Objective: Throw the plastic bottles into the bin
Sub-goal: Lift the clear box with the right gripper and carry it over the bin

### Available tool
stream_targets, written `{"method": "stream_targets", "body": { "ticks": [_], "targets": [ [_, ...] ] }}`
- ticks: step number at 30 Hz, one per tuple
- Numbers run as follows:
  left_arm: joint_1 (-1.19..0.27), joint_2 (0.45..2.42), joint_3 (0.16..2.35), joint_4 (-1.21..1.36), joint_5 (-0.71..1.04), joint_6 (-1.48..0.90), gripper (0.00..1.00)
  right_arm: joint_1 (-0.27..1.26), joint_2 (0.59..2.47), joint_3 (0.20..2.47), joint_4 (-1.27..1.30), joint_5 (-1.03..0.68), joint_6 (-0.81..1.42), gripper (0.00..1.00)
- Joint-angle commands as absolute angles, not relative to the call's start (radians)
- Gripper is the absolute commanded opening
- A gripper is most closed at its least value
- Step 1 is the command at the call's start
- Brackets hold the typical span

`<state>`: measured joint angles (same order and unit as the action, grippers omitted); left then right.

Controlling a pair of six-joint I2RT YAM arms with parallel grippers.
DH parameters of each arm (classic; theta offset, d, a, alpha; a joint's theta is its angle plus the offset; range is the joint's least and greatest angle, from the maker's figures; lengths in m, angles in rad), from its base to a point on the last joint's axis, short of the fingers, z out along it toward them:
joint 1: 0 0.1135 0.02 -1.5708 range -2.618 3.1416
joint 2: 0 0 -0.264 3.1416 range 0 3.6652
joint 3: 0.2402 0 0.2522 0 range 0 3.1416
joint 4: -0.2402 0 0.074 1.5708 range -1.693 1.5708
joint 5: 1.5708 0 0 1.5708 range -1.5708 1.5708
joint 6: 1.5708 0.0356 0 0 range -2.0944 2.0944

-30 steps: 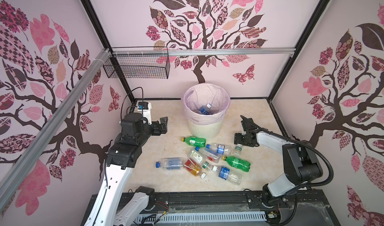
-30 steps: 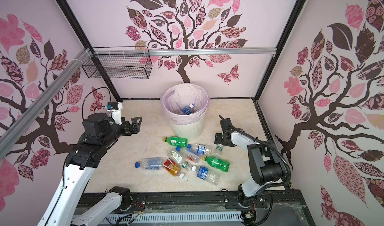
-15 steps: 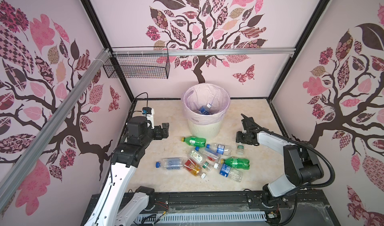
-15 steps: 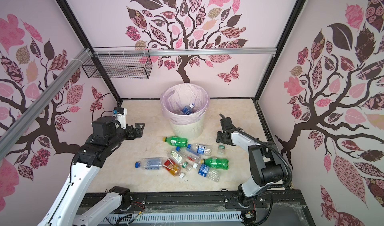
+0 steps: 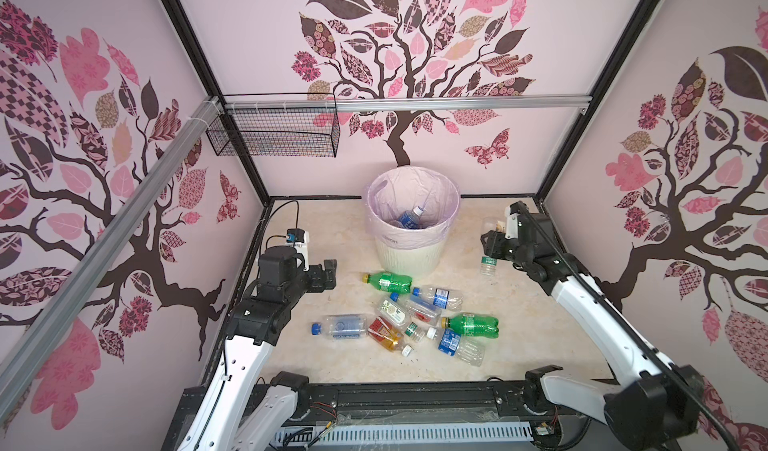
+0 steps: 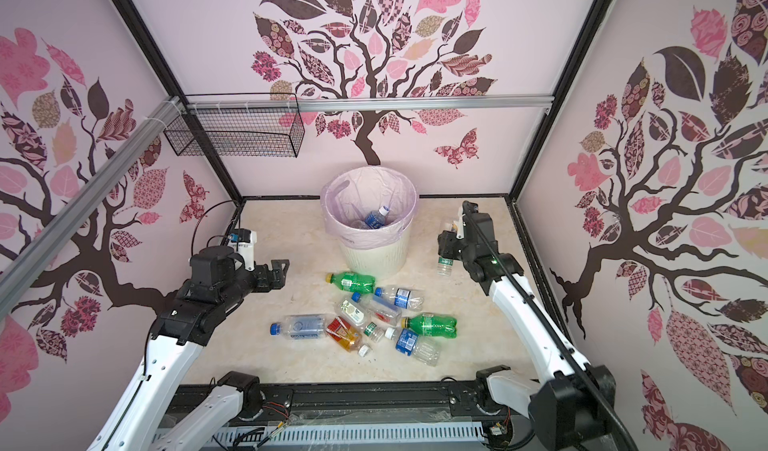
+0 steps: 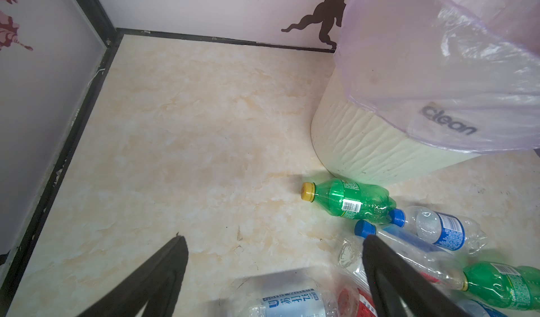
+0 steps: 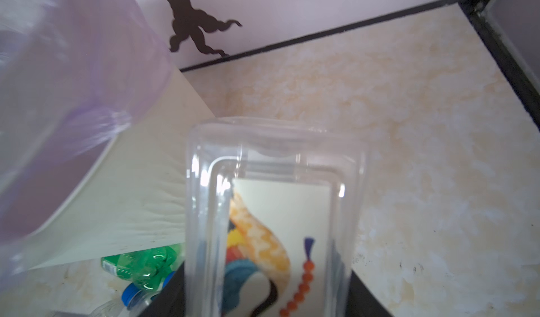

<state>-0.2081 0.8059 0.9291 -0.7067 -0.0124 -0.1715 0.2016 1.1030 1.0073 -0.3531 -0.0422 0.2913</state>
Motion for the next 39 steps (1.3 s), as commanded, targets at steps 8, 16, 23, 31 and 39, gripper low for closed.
{"method": "stream_targets", "body": {
  "ticks": [8, 16, 23, 31, 39],
  "targets": [
    [-0.207, 0.792, 0.868, -0.667, -0.005, -0.159, 0.97, 0.179, 0.908, 0.985, -0.253, -0.280, 0.281, 0.49],
    [-0.207, 0.770, 0.860, -0.674, -0.006, -0.163, 0.97, 0.179, 0.845, 0.944, -0.186, -0.347, 0.272, 0.49],
    [-0.207, 0.774, 0.863, -0.670, -0.001, -0.163, 0.97, 0.179, 0.869, 0.984, -0.141, -0.399, 0.273, 0.50],
    [-0.206, 0.761, 0.874, -0.691, -0.007, -0.158, 0.97, 0.222, 1.221, 1.300, -0.048, -0.499, 0.337, 0.49],
    [-0.206, 0.741, 0.916, -0.749, -0.012, -0.151, 0.98, 0.301, 1.635, 1.749, -0.219, -0.512, 0.355, 0.88]
  ]
}}
